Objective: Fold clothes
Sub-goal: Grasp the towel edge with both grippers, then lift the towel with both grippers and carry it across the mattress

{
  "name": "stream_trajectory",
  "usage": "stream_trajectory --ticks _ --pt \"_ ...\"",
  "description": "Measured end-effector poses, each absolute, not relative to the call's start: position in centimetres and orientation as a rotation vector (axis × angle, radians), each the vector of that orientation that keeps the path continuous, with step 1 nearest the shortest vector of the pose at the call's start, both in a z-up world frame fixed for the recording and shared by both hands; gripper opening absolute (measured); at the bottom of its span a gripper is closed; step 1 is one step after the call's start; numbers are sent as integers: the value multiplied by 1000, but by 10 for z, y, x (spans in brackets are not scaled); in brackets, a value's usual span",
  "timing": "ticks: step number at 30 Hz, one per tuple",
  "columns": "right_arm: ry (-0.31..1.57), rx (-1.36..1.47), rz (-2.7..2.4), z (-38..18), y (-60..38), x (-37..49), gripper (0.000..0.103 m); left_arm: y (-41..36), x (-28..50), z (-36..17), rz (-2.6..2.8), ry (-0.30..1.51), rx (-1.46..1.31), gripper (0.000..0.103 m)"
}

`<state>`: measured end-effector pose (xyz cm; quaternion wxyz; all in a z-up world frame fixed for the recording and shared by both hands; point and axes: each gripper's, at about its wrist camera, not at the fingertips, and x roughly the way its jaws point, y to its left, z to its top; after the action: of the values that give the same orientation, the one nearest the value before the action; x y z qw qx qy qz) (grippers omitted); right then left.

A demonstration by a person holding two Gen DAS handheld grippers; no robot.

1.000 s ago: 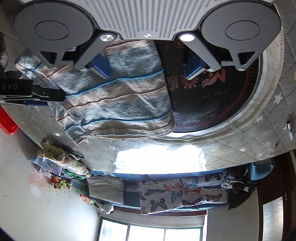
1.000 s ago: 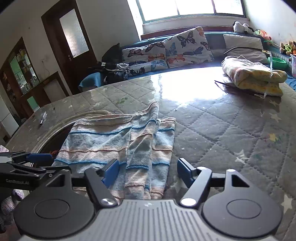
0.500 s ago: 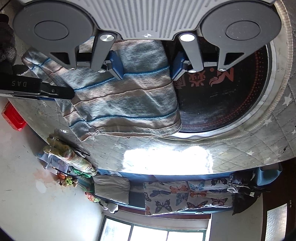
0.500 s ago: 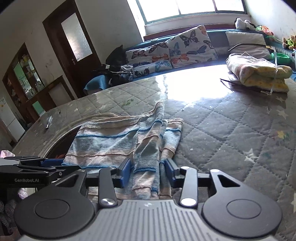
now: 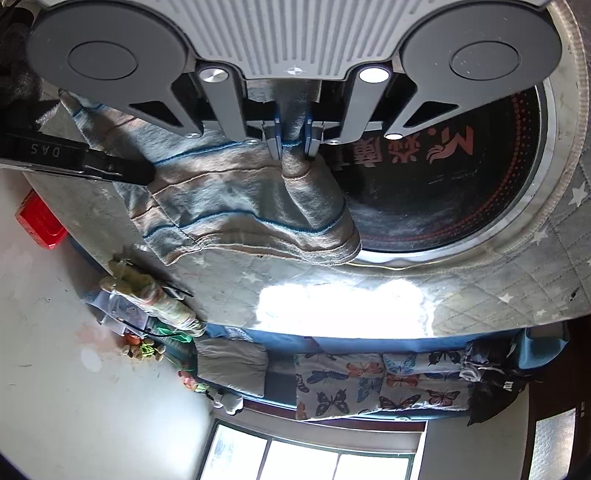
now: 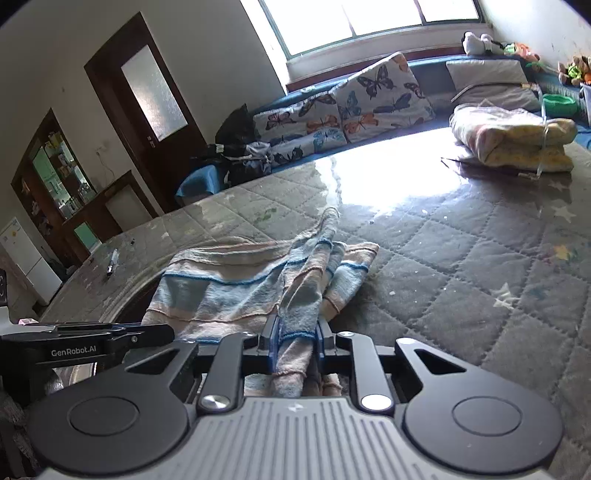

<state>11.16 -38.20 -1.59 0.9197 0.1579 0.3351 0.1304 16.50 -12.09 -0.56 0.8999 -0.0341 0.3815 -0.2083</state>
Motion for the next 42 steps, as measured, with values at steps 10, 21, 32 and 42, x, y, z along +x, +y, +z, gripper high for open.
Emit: stream_trajectory --ticks 10,21,32,42 --pt "661 318 214 -4 -398 71 17 -139 138 8 -514 792 -88 11" --pt "630 299 137 8 -420 28 17 -173 107 17 -581 782 -60 10" --pt "555 270 101 36 -434 9 17 -198 101 41 -604 728 -30 10" --pt "502 212 82 67 -447 16 16 -225 109 64 -609 681 -5 10"
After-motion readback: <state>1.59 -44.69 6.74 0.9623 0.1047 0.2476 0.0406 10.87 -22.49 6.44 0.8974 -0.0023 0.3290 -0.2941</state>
